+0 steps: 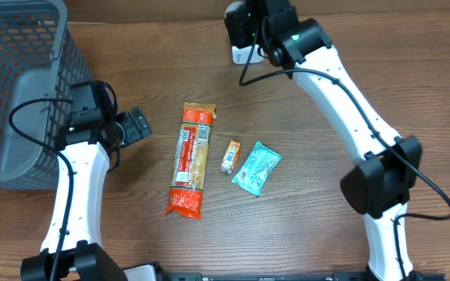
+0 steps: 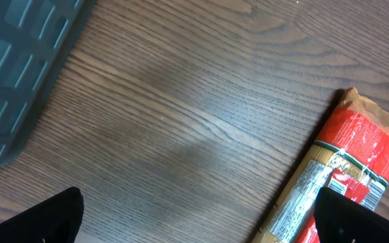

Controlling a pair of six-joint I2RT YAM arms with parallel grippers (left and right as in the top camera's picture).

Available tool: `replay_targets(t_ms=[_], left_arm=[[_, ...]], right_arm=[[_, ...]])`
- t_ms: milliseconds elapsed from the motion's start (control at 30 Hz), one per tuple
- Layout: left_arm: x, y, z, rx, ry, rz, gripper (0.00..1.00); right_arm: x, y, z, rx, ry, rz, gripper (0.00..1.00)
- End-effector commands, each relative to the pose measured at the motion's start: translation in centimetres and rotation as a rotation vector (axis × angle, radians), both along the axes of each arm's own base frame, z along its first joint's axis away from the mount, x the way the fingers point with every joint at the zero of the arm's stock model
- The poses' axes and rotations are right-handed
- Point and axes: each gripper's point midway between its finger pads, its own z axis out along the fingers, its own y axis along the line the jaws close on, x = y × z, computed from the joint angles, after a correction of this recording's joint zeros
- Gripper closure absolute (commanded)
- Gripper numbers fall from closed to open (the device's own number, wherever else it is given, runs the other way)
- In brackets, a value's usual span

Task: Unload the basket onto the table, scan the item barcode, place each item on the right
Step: 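Carry the green jar up toward the white scanner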

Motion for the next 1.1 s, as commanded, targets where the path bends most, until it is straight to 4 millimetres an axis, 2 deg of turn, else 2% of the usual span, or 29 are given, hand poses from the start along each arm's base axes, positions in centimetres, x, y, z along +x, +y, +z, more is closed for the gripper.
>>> replay_targets(t_ms=[0,200,400,567,733,800,933,1067], left_arm=[[0.1,0.1,0.8,0.019,-0.018,-0.011,0.00],[0.1,0.1,0.8,0.019,-0.018,-0.011,0.00],[0.1,0.1,0.8,0.019,-0.018,-0.011,0.00],[0.1,0.1,0.8,0.019,-0.018,-0.011,0.00],[0.1,0.1,0.8,0.019,-0.018,-0.011,0.00],[0.1,0.1,0.8,0.019,-0.018,-0.011,0.00],[0.1,0.1,0.8,0.019,-0.018,-0.011,0.00],[0.1,0.1,0.8,0.019,-0.018,-0.011,0.00]], right_arm=[[3.4,-1.1,-0.4,-0.033,-0.117,-0.095,0.96],[7.0,-0.4,-1.3,0.012,-0.249,-0.156,0.96],[9.9,-1.2,-2.1,0.061,-0.356,-0.213,0.96],[11.7,-2.2,-4.1,0.087,-0.388,-0.239,0.96],[12.7,-2.0,-7.3,0.095,-0.380,-0.217,0.96],[12.7,-1.7,-8.0,0.099,-0.378,-0.206,0.96],[12.8,-1.4,-7.9,0.118,-0.391,-0.196,0.96],[13.0,-1.4,-6.9,0.162,-0.423,-0.207,0.96]])
